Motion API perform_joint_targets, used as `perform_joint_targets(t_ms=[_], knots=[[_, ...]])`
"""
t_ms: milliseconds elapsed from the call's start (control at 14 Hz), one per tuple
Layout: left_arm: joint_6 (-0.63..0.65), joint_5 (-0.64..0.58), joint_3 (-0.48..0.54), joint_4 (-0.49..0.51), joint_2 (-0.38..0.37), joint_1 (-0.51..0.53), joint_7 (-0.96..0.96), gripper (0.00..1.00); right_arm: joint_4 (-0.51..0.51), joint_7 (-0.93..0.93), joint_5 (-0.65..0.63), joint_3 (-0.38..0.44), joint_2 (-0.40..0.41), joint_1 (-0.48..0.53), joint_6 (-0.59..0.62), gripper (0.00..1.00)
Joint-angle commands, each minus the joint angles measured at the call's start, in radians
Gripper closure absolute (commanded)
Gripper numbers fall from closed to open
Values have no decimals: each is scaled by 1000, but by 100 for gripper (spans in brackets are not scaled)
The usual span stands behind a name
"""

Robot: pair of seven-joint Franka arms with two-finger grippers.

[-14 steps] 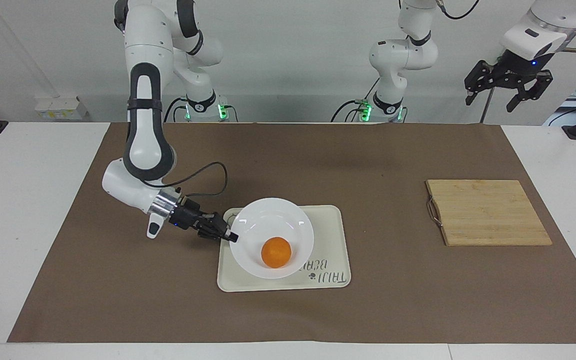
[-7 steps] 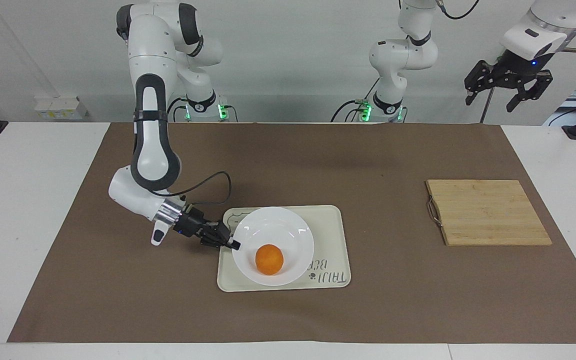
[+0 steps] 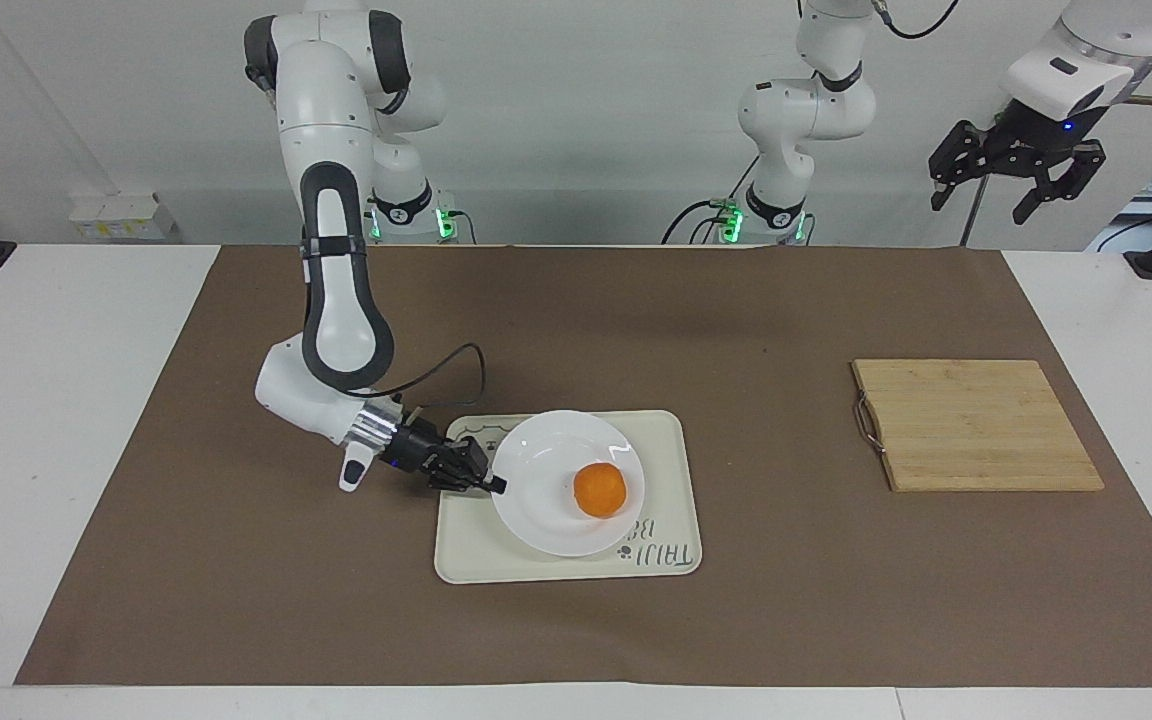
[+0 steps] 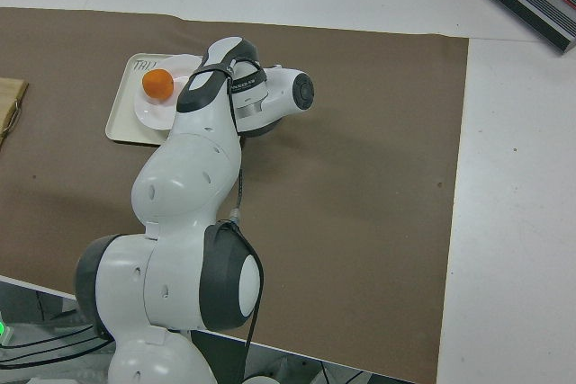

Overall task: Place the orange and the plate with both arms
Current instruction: 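Slide the plate with the orange onto the cream tray, then open the right gripper and draw it back from the plate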

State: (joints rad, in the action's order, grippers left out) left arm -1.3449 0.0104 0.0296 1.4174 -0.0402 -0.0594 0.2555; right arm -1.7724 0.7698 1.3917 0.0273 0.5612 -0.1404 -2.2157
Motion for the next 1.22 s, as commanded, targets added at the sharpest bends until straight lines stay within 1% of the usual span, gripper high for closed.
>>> perform_joint_targets(t_ms=[0,72,143,215,358,573,717,860,1003,1147], knots=[[13,-9,-5,3,-12,9,8,0,-15,42,29,-6,-9,16,4,100],[13,-9,-5,3,-12,9,8,0,-15,43,33,-6,-9,15,-1,68],[13,-9,-5,3,-12,9,8,0,-13,46,35,-6,-9,12,-2,19],[13,-9,-5,3,-12,9,8,0,-10,46,35,-6,-9,8,-12,0],[13,-9,-5,3,-12,9,8,0,1,37,14,-3,-17,11,-31,0],[13,-9,-5,3,-13,9,8,0,13,8,-12,5,-35,-4,-122,0],[13,-9,-5,3,-12,9,8,0,18,-94,-183,5,-63,-31,-244,0],[13,-9,-5,3,-12,9,8,0,25,-244,-372,5,-83,-57,-324,0],[13,-9,-5,3,-12,9,8,0,25,-411,-559,9,-109,-64,-334,0],[13,-9,-5,3,-12,9,8,0,25,-586,-775,9,-147,-64,-320,0]])
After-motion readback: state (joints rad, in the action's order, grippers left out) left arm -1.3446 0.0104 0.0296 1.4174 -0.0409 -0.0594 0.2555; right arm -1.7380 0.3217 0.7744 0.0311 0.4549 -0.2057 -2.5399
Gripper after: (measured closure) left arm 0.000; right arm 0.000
